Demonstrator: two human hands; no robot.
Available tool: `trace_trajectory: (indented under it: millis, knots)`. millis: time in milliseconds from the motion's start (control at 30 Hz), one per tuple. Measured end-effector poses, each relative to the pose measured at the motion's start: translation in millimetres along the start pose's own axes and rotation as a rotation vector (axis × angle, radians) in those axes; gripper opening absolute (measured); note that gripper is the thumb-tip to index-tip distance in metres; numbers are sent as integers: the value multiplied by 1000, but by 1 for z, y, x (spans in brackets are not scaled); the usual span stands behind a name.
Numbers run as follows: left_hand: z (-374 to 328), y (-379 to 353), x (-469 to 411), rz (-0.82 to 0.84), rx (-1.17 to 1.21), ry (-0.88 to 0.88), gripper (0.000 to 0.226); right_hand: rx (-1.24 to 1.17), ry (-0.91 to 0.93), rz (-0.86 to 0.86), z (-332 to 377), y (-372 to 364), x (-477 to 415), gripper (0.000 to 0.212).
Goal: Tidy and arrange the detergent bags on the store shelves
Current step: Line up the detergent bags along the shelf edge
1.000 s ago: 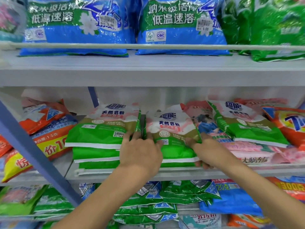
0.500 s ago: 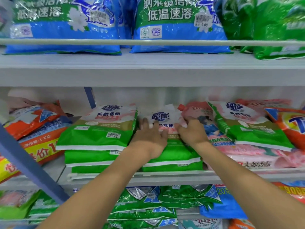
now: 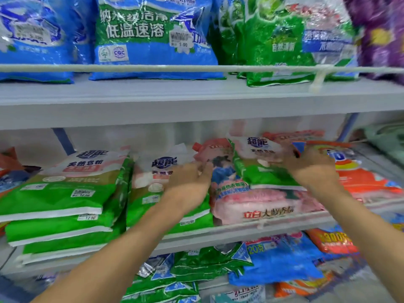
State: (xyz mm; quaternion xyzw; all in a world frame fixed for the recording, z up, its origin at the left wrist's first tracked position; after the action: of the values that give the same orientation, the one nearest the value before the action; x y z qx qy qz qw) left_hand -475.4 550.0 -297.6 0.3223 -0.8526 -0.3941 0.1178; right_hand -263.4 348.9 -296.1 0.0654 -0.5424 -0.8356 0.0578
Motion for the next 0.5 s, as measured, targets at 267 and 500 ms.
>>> trace_trajectory:
  millis: [267, 500]
  knots:
    - [-57, -77, -34, 76, 756, 355, 67, -793, -81, 313, -29, -9, 18, 20]
    - [-64, -44, -20, 270, 955, 377, 41, -1157, -13, 732, -1, -14, 42, 49]
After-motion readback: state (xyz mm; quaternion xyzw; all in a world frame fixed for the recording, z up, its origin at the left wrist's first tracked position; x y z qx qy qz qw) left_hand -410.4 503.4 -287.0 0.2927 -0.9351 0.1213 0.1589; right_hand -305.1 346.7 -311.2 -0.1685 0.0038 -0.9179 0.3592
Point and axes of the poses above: each hand's wrist, its own x-axis away from the middle knuckle, its own y-axis out of the back of the hand, z = x × y, the point moved 7 cm from there along -x, towards the middle knuckle, and after that the axes turned 1 degree about x, right-handed, at the moved point
